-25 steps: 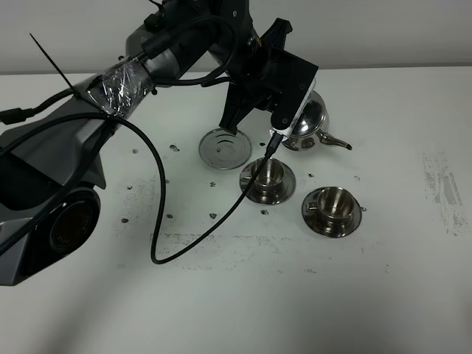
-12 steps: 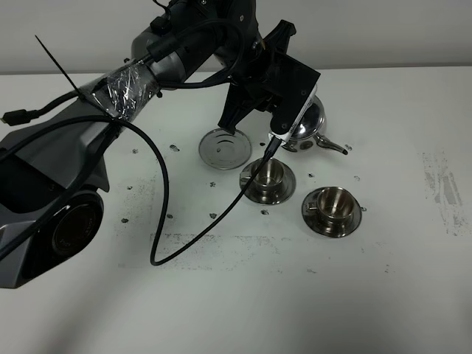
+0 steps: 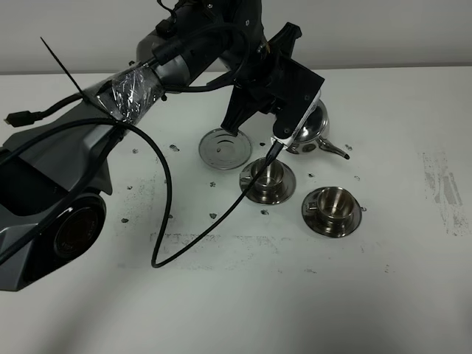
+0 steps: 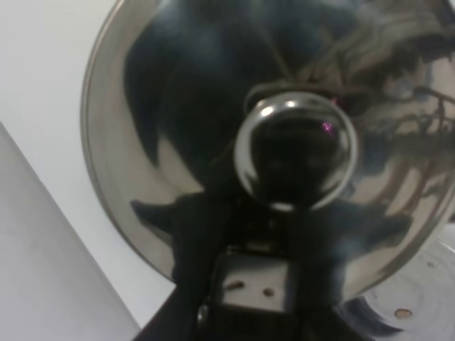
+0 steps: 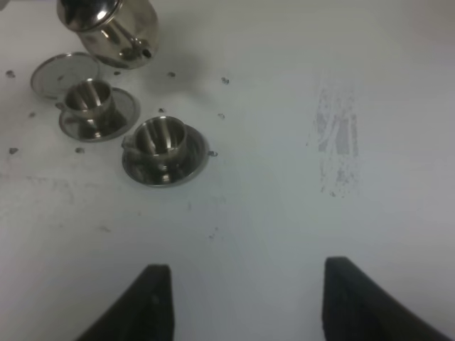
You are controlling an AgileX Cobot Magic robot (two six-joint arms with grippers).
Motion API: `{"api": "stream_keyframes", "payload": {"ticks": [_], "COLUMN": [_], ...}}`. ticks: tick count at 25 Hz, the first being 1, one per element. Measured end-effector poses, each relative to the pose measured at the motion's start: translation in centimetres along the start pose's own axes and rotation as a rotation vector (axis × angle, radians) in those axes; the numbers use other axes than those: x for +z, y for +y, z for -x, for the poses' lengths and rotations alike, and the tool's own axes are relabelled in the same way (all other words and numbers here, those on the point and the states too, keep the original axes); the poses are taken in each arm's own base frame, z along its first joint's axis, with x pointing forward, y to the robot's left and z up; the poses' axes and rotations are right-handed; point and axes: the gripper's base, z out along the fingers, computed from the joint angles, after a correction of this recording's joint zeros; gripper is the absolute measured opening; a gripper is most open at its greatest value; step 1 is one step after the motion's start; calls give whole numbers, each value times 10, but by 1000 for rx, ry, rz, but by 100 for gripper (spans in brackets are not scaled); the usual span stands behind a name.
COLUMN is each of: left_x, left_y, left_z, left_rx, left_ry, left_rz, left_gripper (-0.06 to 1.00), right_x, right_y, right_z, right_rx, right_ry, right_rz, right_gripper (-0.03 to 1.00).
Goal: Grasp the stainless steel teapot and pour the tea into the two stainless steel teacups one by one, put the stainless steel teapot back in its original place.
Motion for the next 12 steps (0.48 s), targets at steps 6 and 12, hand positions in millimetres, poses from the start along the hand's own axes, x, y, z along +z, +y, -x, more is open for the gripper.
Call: {"api": "stream_keyframes", "payload": {"ticks": [6,12], "left_x": [8,11], "left_y": [0,1], "left_z": [0,1], "left_rx": [31,67], "left_ry": [4,5], "left_rz": [23,35], "left_gripper": [19,19], "right_x": [0,0], "right_y": [0,0], "right_z": [0,0], "right_rx": [0,0], "right_ry": [0,0], "right_rz": [0,0], "right_gripper": [45,45]}}
